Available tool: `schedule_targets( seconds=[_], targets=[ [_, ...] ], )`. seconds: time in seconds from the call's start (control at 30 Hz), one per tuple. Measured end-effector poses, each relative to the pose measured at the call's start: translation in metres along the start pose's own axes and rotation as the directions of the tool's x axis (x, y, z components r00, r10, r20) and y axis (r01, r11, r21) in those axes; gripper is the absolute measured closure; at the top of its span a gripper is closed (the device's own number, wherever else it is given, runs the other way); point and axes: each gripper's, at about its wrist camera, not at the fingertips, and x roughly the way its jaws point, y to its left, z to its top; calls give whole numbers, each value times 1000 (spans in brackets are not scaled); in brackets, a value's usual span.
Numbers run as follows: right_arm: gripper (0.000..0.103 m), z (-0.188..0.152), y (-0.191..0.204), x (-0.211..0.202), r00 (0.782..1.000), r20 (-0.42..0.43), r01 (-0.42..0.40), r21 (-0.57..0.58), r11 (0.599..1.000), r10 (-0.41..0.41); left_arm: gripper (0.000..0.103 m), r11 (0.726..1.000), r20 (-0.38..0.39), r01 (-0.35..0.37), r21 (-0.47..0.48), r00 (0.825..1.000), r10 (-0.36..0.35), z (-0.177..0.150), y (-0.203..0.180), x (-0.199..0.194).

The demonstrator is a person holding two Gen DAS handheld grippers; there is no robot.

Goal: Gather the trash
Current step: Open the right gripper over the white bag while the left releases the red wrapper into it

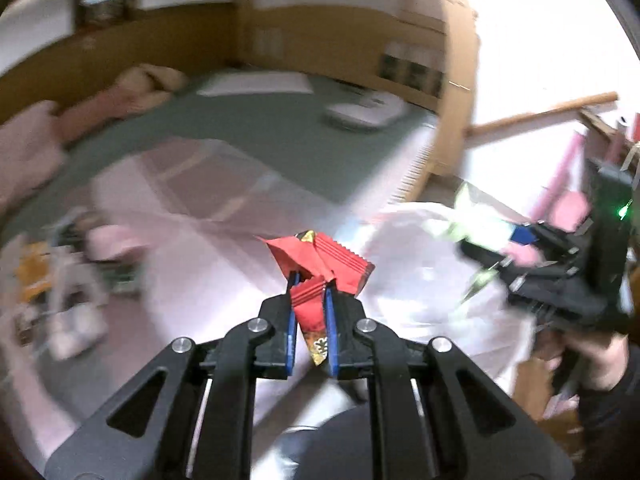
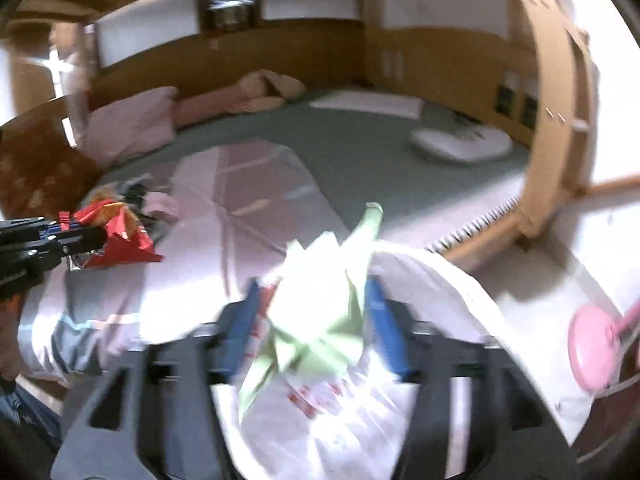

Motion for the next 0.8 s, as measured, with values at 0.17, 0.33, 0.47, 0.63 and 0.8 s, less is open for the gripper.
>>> schedule_targets(
  seconds=[0.17,0.33,0.47,0.63,0.8],
  targets=[
    [17,13,-35,-44,981,182,36,141,989,-61,41,991,-62,132,27,990,-130,29,-52,45],
    [16,30,-31,-60,968,252,-15,152,988,-24,11,993,-42,109,-49,993,-111,39,-37,57],
    [16,35,-1,-49,967,253,-51,84,995,29,11,995,16,17,-95,1000,-16,35,9,20],
    [16,47,52,-35,955,245,-176,22,984,165,8,976,124,-144,-166,979,165,11,88,-59],
    [16,60,144,-13,926,199,-306,-107,946,322,7,862,88,-380,-336,898,430,-43,166,-122]
  ],
)
